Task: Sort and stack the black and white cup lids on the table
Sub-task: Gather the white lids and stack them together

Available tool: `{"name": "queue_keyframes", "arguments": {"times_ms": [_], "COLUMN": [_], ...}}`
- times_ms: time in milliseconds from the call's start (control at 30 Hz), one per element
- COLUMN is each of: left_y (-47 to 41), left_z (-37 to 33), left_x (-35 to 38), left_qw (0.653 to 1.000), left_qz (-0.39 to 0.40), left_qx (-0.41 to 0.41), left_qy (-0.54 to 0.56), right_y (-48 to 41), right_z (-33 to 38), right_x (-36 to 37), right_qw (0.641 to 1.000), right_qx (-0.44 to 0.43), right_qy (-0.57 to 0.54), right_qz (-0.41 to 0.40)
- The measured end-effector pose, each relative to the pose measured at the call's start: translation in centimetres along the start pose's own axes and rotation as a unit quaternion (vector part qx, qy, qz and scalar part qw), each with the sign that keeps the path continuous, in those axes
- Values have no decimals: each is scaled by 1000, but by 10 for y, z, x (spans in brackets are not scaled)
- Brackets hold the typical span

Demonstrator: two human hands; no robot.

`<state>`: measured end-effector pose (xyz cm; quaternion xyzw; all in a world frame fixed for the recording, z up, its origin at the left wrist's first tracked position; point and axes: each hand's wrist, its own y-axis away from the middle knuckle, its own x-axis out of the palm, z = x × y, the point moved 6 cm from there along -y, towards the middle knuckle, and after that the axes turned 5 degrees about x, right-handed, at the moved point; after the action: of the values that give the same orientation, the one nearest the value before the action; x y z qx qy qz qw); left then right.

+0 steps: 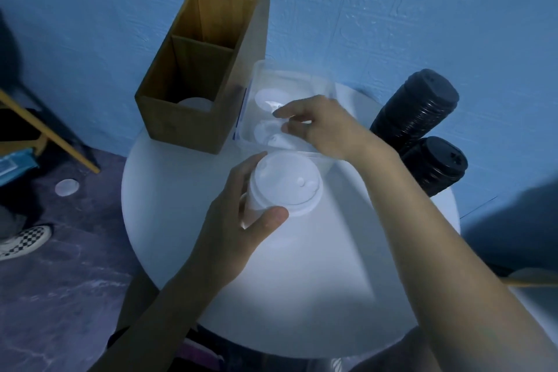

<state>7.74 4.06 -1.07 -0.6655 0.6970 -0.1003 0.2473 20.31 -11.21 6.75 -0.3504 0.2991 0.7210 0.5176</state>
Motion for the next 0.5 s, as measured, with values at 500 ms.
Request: {"name": "queue_keyframes", "arguments": {"times_ms": [500], "left_y": [1], "left_z": [-1], "left_x": [-1], "left_qw": [1000], "left_qz": [-8], "left_qx": [3], "left_qy": [14], "right_y": [-4], "right_z": [-6], "right_x": [5], "right_qw": [988], "right_qx": [29], "right_qy": [151], "right_qz": [25]}}
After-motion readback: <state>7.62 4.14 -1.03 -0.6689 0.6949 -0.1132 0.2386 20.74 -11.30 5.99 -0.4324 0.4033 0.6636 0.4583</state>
